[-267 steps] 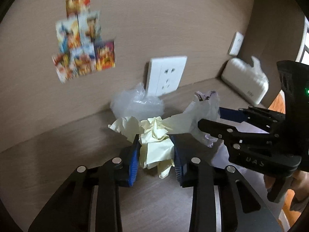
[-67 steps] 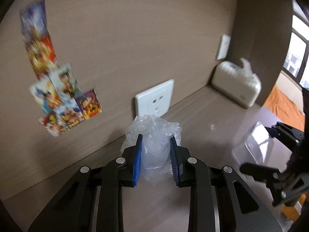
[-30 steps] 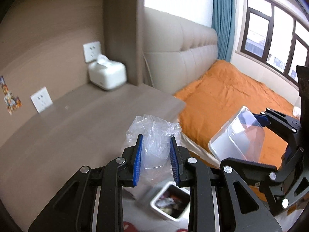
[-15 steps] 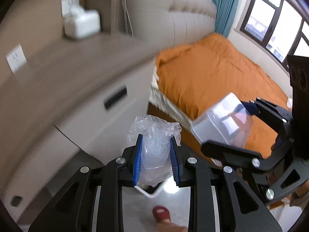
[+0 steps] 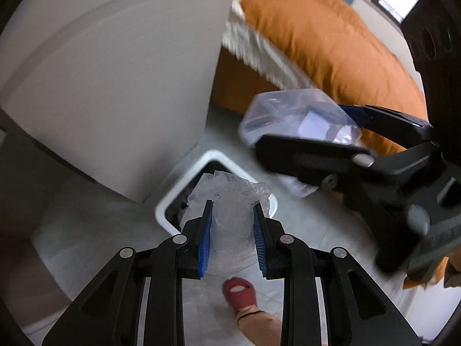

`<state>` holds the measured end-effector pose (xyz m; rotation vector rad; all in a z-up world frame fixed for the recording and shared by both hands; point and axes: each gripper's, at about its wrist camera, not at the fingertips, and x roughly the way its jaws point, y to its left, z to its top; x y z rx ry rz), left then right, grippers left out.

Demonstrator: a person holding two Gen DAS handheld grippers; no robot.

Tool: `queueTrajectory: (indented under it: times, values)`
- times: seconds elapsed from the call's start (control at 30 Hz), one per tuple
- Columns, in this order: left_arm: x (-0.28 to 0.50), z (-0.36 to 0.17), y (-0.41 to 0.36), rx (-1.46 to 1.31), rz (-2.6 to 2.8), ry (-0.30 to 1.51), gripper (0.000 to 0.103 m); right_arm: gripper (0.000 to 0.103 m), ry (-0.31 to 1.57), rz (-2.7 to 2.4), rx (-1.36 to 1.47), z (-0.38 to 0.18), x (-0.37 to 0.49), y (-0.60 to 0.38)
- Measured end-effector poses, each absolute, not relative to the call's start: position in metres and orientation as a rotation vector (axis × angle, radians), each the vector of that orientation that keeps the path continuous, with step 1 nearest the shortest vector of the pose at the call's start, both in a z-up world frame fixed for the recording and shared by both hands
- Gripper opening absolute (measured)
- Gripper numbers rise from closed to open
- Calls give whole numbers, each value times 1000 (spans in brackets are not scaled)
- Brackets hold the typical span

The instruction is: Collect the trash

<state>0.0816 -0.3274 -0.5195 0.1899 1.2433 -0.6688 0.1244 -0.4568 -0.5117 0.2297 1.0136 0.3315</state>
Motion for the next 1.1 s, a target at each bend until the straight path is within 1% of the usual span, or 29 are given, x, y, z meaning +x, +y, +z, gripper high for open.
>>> queueTrajectory:
  times: [0.1,0.2,0.3,0.33,0.37,0.4,0.43,0.57,0.73,0.9,1.1]
  values:
    - [83,-562,-332,182,-678,1265,25,93,1043,340,236,-554,127,-449]
    - [82,-588,-335,196,-681,1265,26,93,1054,340,233,-590,125,-446]
    - [78,-605,-335,201,-704,1263,27,93,1045,340,261,-611,123,-447]
    - [77,-611,-335,202,-709,1263,37,99,1061,350,274,-622,125,-447]
    - [80,-615,-332,200,-712,1266,77,99,1069,345,274,-628,127,-447]
    - [80,-620,-332,198,-703,1274,100,99,1073,331,271,-633,128,-448]
    - [79,-623,-331,194,-693,1262,99,99,1081,321,269,-638,130,-447]
    - [77,-624,-335,208,-689,1257,98,99,1078,291,248,-634,131,-448]
    - [78,-589,-336,204,-680,1253,98,99,1059,278,233,-599,128,-451]
    - [82,-521,-329,186,-663,1222,98,99,1031,272,249,-534,124,-454]
    - [93,-413,-312,162,-597,1134,98,99,914,233,229,-422,114,-454]
